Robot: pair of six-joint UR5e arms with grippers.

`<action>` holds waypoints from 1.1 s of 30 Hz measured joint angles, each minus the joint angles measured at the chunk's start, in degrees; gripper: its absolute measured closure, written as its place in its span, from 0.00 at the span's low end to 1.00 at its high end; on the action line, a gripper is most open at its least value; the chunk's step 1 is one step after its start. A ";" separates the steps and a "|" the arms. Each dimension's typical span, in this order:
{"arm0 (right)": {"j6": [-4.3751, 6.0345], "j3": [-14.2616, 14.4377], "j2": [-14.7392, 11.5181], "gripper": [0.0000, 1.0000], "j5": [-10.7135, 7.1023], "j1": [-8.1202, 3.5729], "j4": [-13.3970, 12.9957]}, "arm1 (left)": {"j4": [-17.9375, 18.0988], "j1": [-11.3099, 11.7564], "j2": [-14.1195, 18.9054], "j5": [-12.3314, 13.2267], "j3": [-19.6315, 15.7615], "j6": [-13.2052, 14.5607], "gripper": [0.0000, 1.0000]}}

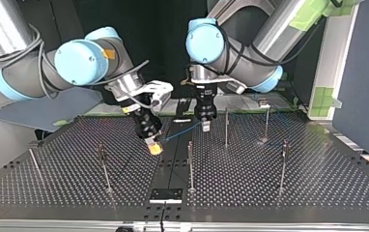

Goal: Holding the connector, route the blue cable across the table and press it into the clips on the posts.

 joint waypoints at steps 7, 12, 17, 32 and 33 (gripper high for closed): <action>0.04 0.00 0.14 1.00 -0.01 -0.02 0.00 | 1.02 0.64 0.50 0.50 1.77 -0.07 1.00; 0.17 0.02 0.79 1.00 -0.11 -0.47 0.00 | 0.58 1.61 0.18 1.73 3.46 -0.07 1.00; 0.81 -0.08 1.04 1.00 -1.03 -1.27 -0.12 | -0.18 3.57 -0.17 3.47 3.79 0.13 1.00; 1.75 -1.37 3.08 1.00 -4.60 -3.42 -0.32 | 0.01 6.41 -4.17 8.03 7.63 0.76 1.00; 1.91 -1.58 3.21 1.00 -4.81 -3.58 -0.35 | -0.33 6.51 -4.54 8.22 8.04 0.90 1.00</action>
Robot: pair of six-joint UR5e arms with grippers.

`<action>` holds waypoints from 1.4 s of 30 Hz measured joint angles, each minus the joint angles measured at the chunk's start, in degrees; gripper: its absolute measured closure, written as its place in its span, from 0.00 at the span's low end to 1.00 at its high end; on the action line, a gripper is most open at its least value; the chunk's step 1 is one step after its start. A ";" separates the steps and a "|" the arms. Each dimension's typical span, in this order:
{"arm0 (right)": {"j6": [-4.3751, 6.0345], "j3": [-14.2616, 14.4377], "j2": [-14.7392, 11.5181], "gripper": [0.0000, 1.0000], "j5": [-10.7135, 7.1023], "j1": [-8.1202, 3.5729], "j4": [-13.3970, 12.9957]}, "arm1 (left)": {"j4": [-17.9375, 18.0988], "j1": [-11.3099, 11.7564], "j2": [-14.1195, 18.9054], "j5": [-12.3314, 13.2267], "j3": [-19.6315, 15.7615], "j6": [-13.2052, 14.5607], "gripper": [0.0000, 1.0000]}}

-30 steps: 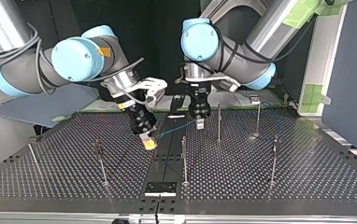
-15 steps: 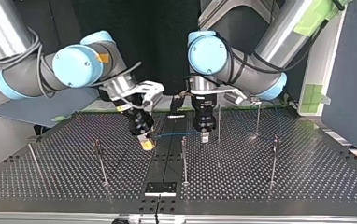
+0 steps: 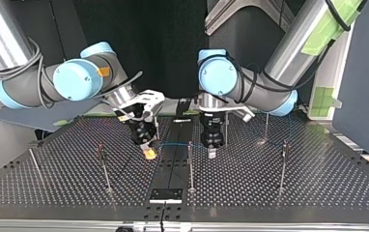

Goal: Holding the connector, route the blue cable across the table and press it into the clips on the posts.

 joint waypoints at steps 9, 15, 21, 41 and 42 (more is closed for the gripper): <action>0.76 -1.40 1.69 1.00 -1.41 -1.88 -0.13 | -1.70 1.10 -3.65 0.83 3.96 0.71 1.00; 1.13 -2.65 3.35 1.00 -2.27 -3.53 -0.34 | -2.25 3.47 -4.26 2.75 7.02 0.86 1.00; 1.76 -3.94 4.20 1.00 -2.92 -5.06 -0.47 | -2.92 4.17 -4.31 3.24 8.29 0.99 1.00; 1.45 -4.13 4.08 1.00 -3.46 -6.35 0.09 | -9.20 1.87 -4.27 2.75 8.35 2.34 0.00; 1.45 -4.13 3.90 1.00 -3.46 -6.36 0.18 | -9.64 1.76 -4.23 2.60 8.34 2.64 0.00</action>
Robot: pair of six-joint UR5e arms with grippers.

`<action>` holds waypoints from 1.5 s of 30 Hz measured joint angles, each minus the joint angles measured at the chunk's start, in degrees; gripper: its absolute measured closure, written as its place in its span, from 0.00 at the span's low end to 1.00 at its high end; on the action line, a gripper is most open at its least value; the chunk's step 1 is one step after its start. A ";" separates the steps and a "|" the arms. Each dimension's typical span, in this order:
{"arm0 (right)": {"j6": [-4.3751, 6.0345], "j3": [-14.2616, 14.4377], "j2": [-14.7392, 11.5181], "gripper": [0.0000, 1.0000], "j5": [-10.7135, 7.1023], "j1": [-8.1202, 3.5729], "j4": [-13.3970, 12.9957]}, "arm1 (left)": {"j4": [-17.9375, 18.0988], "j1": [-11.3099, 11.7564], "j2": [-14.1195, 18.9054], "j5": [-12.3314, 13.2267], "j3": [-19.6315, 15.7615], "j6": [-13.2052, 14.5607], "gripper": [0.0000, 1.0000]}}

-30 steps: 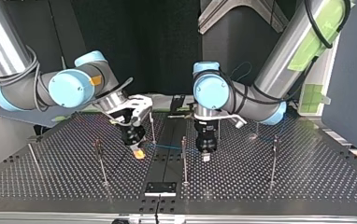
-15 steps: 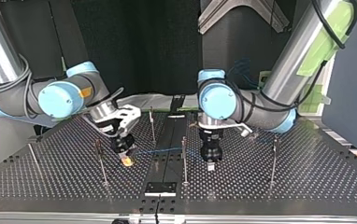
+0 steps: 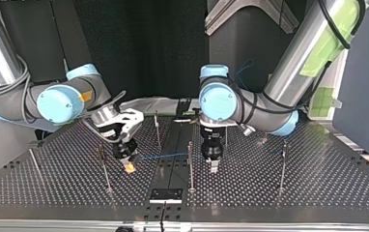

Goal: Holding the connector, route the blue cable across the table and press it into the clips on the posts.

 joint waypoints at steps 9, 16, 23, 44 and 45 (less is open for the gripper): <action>-0.08 0.69 -2.79 1.00 0.00 -0.11 1.20 | -4.33 -1.42 2.17 -2.63 -1.64 0.65 0.00; -0.17 3.20 -5.14 1.00 0.00 -0.35 1.37 | -6.76 -2.75 5.48 -2.67 -4.51 0.09 0.00; -0.30 3.67 -5.54 1.00 0.04 -0.39 1.67 | -7.16 -4.14 8.80 -2.68 -6.28 -0.32 0.00; -1.93 4.28 -6.13 1.00 0.22 -1.21 3.51 | -3.21 -12.10 10.75 -5.33 -7.53 -0.11 0.00; -2.07 4.40 -6.26 1.00 0.33 -1.30 3.69 | -3.09 -12.56 10.53 -5.45 -7.31 -0.01 0.00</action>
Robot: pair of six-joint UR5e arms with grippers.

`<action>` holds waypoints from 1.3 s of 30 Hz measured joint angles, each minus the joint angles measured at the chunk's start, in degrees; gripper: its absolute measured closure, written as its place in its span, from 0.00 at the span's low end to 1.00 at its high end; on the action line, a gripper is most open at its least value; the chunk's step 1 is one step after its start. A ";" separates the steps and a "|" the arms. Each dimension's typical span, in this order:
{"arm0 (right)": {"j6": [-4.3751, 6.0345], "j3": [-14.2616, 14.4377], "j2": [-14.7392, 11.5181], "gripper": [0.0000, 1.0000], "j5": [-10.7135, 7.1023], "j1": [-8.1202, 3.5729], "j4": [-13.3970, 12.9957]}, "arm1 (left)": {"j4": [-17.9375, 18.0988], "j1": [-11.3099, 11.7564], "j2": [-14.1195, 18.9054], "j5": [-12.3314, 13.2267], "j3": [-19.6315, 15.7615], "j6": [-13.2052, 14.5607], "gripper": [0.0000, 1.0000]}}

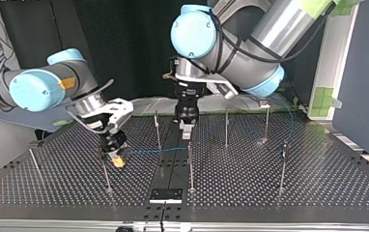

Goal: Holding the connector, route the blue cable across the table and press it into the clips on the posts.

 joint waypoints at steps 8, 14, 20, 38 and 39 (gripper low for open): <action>-0.49 0.50 -0.26 1.00 0.52 -0.25 0.31 | 0.29 -3.14 -0.65 -0.27 1.45 0.30 0.00; -0.59 0.52 -0.30 1.00 0.54 -0.27 0.38 | -1.41 -3.39 -2.42 -1.58 3.49 0.36 0.00; -0.65 0.53 -0.30 1.00 0.55 -0.27 0.39 | -2.70 -2.84 -5.56 -2.22 6.65 0.33 0.00; -0.68 0.53 -0.29 1.00 0.55 -0.27 0.25 | -3.34 0.16 -10.30 -1.24 15.32 0.32 0.00; -0.67 0.53 -0.28 1.00 0.55 -0.27 0.25 | -3.59 0.23 -10.59 -1.10 15.76 0.33 0.00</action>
